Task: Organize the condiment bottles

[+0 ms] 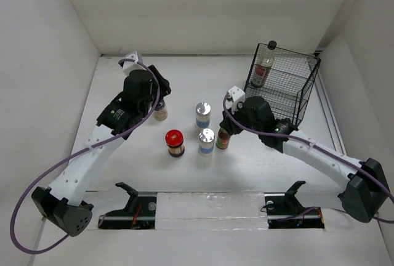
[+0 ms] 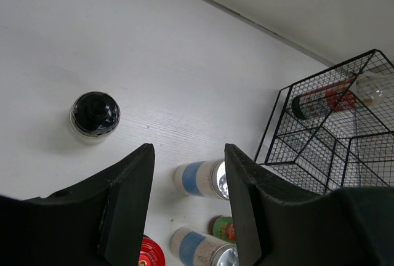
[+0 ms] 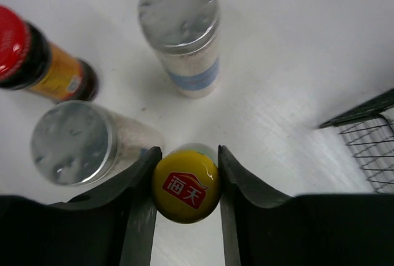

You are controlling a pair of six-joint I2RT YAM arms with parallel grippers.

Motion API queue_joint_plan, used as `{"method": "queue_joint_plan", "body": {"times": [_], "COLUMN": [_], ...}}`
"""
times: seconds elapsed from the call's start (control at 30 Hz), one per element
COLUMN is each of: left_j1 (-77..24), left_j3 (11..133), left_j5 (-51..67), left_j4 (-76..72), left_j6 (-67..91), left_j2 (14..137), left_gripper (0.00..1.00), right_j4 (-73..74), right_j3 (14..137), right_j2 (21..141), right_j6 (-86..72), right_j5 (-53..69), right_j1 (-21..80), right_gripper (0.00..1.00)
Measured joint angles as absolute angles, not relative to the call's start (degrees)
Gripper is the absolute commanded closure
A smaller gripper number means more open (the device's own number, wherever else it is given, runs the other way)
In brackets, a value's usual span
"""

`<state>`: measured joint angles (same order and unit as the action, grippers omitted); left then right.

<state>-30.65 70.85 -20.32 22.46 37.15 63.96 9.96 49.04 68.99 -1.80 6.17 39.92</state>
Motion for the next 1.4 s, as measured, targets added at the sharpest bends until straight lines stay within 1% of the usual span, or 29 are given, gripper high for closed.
{"method": "queue_joint_plan", "body": {"times": [0.07,0.1,0.13,0.2,0.27,0.4,0.5,0.53,0.57,0.67,0.73,0.9,1.07,1.2,1.3,1.4], "left_j1": [-30.65,-30.65,-30.65,-30.65,-30.65,-30.65,-30.65,-30.65,-30.65,-30.65,-30.65,-30.83,-31.59,-31.81,-31.81,-31.81], "left_j3": [70.85,70.85,70.85,70.85,70.85,71.09,71.18,71.18,71.18,71.18,71.18,71.18,69.95,68.97,68.9,68.29], "left_j5": [-20.34,-20.34,-20.34,-20.29,-20.25,-19.81,-19.49,-19.46,-19.44,-19.35,-19.07,-18.2,-16.86,-16.21,-16.19,-16.19], "left_j4": [22.17,21.89,21.65,21.12,20.45,19.22,18.55,18.39,18.2,17.76,17.76,17.76,17.3,17.78,17.78,17.72], "left_j6": [37.21,37.19,37.19,37.1,36.88,36.38,36.05,35.97,35.86,35.4,35.22,34.72,34.79,34.81,34.81,34.81], "left_j2": [63.53,63.44,63.44,63.55,63.72,64.47,64.95,64.97,65.01,65.01,65.01,65.01,64.62,64.14,63.59,62.41], "left_gripper": [0.55,0.55,0.55,0.55,0.55,0.55,0.55,0.55,0.55,0.55,0.55,0.55,0.55,0.55,0.55,0.55], "right_j4": [8.62,8.36,8.32,8.38,9.58,17.93,24.08,26.3,26.46,28.03,27.27,28.23,29.23,31.24,31.81,31.75], "right_j3": [48.77,48.64,48.64,48.66,48.93,55.07,66.13,73.82,75.85,89.71,94.78,101.56,102.69,103.88,108.62,110.98], "right_j2": [69.04,69.04,69.01,68.9,68.23,66.0,65.76,66.39,66.48,68.31,68.77,73.43,82.48,89.38,93.41,94.11], "right_j6": [-2.2,-2.39,-2.46,-2.61,-2.85,-2.59,-2.33,-1.85,-1.72,-0.71,0.03,0.93,1.93,2.2,3.29,3.92], "right_j5": [4.95,4.8,4.54,4.05,3.36,1.58,0.67,-0.49,-0.86,-2.81,-4.05,-4.78,-4.34,-3.01,-2.9,-2.83], "right_j1": [40.07,40.07,40.23,40.36,40.36,39.48,36.88,35.14,34.65,29.78,25.82,15.07,7.11,2.5,0.36,-0.89], "right_gripper": [0.73,0.83,0.88,0.93,0.95,0.96,0.98,0.98,0.99,0.99,0.98,0.96,0.96,0.96,0.96,0.96]}}
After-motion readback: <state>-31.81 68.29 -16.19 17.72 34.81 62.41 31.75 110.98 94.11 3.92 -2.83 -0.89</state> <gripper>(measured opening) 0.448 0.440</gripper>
